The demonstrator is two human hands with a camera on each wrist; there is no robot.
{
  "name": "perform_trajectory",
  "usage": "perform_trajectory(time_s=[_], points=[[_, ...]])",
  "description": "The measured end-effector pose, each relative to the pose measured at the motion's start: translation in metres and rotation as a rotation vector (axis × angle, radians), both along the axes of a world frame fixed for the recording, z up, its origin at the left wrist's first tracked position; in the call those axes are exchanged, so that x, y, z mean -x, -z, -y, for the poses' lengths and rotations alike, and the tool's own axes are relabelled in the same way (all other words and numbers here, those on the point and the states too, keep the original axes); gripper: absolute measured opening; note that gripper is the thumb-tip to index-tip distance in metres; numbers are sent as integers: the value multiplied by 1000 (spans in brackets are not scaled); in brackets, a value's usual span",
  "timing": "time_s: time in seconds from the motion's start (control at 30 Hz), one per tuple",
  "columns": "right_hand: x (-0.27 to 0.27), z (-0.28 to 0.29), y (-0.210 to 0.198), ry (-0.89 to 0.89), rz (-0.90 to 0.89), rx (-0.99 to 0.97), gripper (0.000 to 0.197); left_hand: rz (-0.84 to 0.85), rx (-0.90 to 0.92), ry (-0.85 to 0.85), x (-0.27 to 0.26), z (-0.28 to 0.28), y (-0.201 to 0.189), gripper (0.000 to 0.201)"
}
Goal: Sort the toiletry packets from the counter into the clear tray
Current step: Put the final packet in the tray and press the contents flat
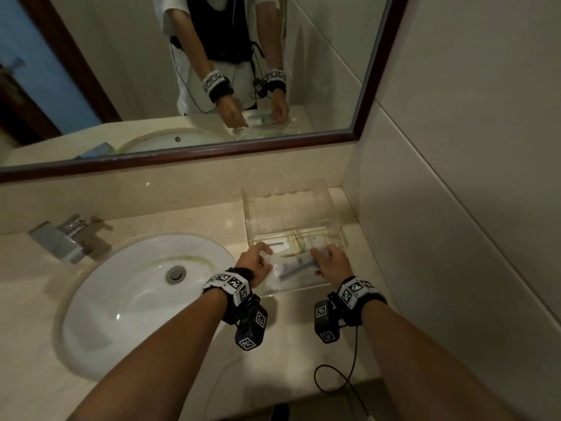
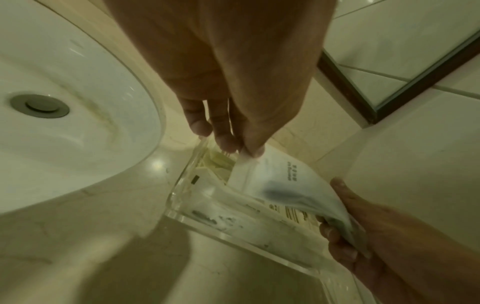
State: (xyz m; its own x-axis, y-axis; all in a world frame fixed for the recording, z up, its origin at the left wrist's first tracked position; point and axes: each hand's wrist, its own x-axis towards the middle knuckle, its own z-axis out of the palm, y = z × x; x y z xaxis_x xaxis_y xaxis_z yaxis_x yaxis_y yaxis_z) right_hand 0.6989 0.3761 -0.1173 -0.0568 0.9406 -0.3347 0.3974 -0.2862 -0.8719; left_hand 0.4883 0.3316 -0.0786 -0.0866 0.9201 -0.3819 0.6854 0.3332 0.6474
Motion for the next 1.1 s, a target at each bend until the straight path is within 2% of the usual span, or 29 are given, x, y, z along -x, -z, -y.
perform_trajectory(time_s=[0.17, 0.27, 0.37, 0.5, 0.67, 0.8, 1.1], points=[[-9, -9, 10, -49, -2, 23, 22, -22, -1, 9, 2, -4, 8, 16], [-11, -12, 9, -60, 42, -2, 36, -51, -15, 13, -3, -7, 10, 9], [-9, -14, 3, -125, 143, -38, 39, -54, -22, -35, -7, -10, 18, 19], [-8, -13, 3, -249, 243, -72, 26, -41, 20, -61, -8, -12, 27, 11], [-4, -15, 10, -278, 381, -59, 39, -9, 54, -88, -6, -15, 30, 11], [-1, -17, 11, -298, 465, -46, 48, -22, 80, -80, -4, -17, 35, 19], [3, -18, 11, -333, 564, -93, 47, -116, 65, 12, -4, -20, 38, 23]])
